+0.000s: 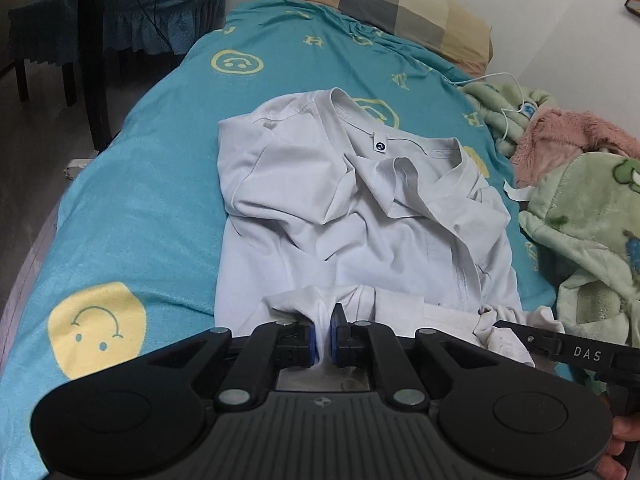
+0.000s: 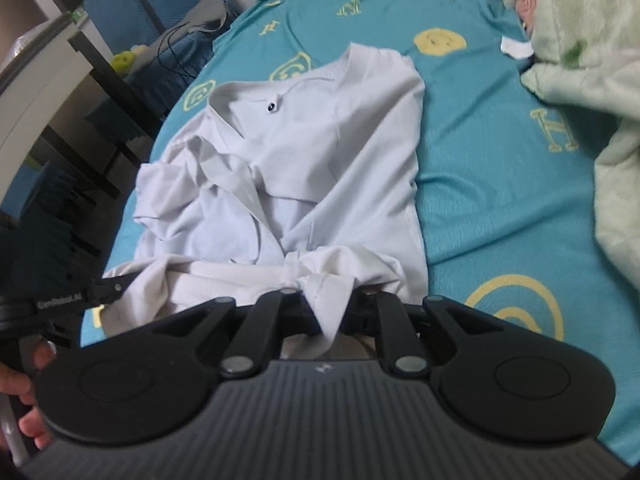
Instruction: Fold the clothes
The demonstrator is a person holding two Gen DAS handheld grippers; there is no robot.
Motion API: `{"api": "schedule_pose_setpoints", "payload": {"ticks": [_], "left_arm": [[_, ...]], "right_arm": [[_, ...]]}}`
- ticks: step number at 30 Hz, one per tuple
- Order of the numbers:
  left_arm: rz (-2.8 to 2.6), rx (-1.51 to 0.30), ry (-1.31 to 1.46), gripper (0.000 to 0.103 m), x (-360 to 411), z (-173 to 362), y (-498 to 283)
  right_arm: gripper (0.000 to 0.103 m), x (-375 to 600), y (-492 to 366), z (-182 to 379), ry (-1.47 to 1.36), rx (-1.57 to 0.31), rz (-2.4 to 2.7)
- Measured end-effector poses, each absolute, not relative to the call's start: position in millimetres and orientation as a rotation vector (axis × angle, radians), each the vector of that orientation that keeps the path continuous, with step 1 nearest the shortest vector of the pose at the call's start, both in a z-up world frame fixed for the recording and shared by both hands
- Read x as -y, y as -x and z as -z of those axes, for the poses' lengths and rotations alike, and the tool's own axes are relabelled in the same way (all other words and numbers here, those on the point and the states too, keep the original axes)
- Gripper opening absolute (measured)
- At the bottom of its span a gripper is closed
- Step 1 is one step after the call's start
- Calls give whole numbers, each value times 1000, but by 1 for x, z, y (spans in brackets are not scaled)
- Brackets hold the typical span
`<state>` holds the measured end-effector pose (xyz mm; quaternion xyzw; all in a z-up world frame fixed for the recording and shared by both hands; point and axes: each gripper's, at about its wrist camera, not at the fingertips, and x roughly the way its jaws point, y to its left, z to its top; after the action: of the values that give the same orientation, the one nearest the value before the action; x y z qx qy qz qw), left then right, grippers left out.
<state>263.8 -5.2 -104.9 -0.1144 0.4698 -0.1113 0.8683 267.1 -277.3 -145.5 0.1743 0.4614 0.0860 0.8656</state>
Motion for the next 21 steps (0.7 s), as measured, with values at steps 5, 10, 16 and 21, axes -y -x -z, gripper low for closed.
{"api": "schedule_pose_setpoints", "payload": {"ticks": [5,10,16,21], "left_arm": [[211,-961,199,17,5,97,-253],[193,-908,132,41,11,72,-219],[165,-854,84,70,18,48,-170],[186,-836,83,87,21,41,-124]], "right_arm": [[14,280,-263,141,-380,-952,-184],[38,279,-243,122,-366,-916,-162],[70,271,-201,92,-322,-818,-107],[71,260,-162,81,-298,-787,-94]]}}
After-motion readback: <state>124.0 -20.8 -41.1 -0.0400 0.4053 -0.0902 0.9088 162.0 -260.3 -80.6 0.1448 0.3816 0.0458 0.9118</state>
